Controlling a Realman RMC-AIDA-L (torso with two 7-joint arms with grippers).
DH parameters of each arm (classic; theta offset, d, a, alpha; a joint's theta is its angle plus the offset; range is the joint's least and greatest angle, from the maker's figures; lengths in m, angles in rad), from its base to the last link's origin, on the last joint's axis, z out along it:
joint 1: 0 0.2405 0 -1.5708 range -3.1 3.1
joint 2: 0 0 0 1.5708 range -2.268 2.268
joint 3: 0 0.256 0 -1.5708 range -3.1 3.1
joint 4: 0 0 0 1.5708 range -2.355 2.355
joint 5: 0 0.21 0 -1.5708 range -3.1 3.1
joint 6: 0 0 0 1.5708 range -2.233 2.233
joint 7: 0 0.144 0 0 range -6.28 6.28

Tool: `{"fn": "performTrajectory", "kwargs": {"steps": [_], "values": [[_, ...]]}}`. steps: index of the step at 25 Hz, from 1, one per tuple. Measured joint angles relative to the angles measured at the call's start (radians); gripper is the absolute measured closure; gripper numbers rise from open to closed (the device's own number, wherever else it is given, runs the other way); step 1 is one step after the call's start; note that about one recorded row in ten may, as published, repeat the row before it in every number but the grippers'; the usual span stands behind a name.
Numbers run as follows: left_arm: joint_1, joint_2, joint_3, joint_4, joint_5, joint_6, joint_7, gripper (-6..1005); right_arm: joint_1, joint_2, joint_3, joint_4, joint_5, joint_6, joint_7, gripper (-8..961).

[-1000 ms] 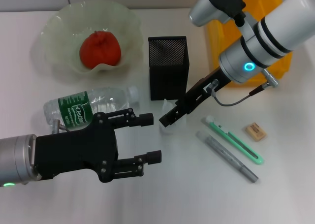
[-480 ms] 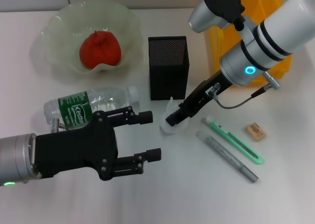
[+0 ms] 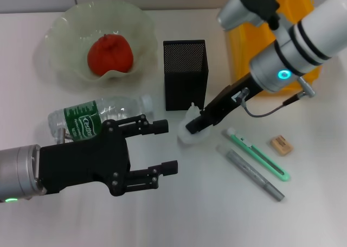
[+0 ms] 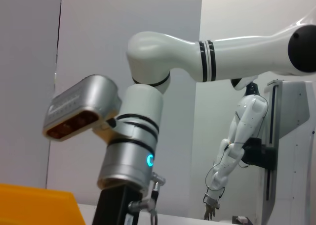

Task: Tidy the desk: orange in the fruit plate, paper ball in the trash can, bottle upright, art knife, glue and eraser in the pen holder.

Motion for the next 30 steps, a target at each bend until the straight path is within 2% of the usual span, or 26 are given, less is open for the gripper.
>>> {"fn": "performTrajectory", "kwargs": {"steps": [1,2,4,6,7,8,10,12,13,15,17,19,20,21,23,25,26,30], "values": [[0.000,0.000,0.000,0.000,0.000,0.000,0.000,289,0.000,0.000,0.000,0.000,0.000,0.000,0.000,592],[-0.001,0.000,-0.001,0.000,0.000,0.000,0.000,289,-0.053,-0.002,0.000,-0.073,0.042,-0.045,0.000,600],[-0.003,0.000,-0.001,0.000,0.000,0.000,0.000,289,-0.077,-0.002,0.000,-0.107,0.055,-0.064,0.000,607],[-0.004,0.000,-0.001,0.000,0.000,0.000,0.000,289,-0.131,-0.003,0.000,-0.177,0.078,-0.105,0.000,608],[-0.005,0.000,-0.002,0.000,-0.001,0.000,0.000,289,-0.187,-0.003,0.002,-0.248,0.102,-0.151,-0.009,608],[-0.005,0.000,-0.002,0.000,-0.001,0.000,0.000,289,-0.187,-0.003,0.002,-0.248,0.102,-0.151,-0.009,608],[-0.006,-0.001,-0.002,0.000,-0.001,-0.002,0.000,289,-0.242,-0.005,0.019,-0.305,0.138,-0.203,-0.031,609],[-0.008,-0.002,-0.003,0.000,-0.002,-0.012,0.000,289,-0.308,-0.007,0.084,-0.366,0.213,-0.286,-0.088,609],[-0.008,-0.002,-0.003,0.000,-0.002,-0.012,0.000,289,-0.308,-0.007,0.084,-0.366,0.213,-0.286,-0.088,609],[-0.008,-0.002,-0.003,0.000,-0.003,-0.018,0.000,289,-0.354,-0.006,0.147,-0.397,0.270,-0.336,-0.151,610],[-0.011,-0.002,-0.003,0.000,-0.004,-0.022,0.000,289,-0.411,-0.006,0.246,-0.410,0.351,-0.375,-0.250,610],[-0.013,-0.002,-0.003,0.000,-0.004,-0.022,0.000,289,-0.429,-0.006,0.277,-0.410,0.378,-0.380,-0.282,611],[-0.016,-0.002,-0.003,0.000,-0.004,-0.022,0.000,289,-0.466,-0.005,0.344,-0.409,0.435,-0.381,-0.353,611],[-0.016,-0.002,-0.003,0.000,-0.004,-0.022,0.000,289,-0.466,-0.005,0.344,-0.409,0.435,-0.381,-0.353,611],[-0.017,-0.002,-0.003,0.000,-0.005,-0.023,0.000,289,-0.520,-0.002,0.425,-0.404,0.523,-0.370,-0.465,612],[-0.018,-0.002,-0.003,0.000,-0.004,-0.025,0.000,289,-0.535,-0.001,0.444,-0.404,0.548,-0.359,-0.493,612],[-0.018,-0.002,-0.003,-0.001,-0.005,-0.027,0.000,289,-0.560,-0.002,0.490,-0.403,0.583,-0.325,-0.537,612],[-0.019,-0.002,-0.014,-0.001,-0.005,-0.036,0.000,289,-0.578,-0.004,0.563,-0.402,0.589,-0.210,-0.575,611]]}}
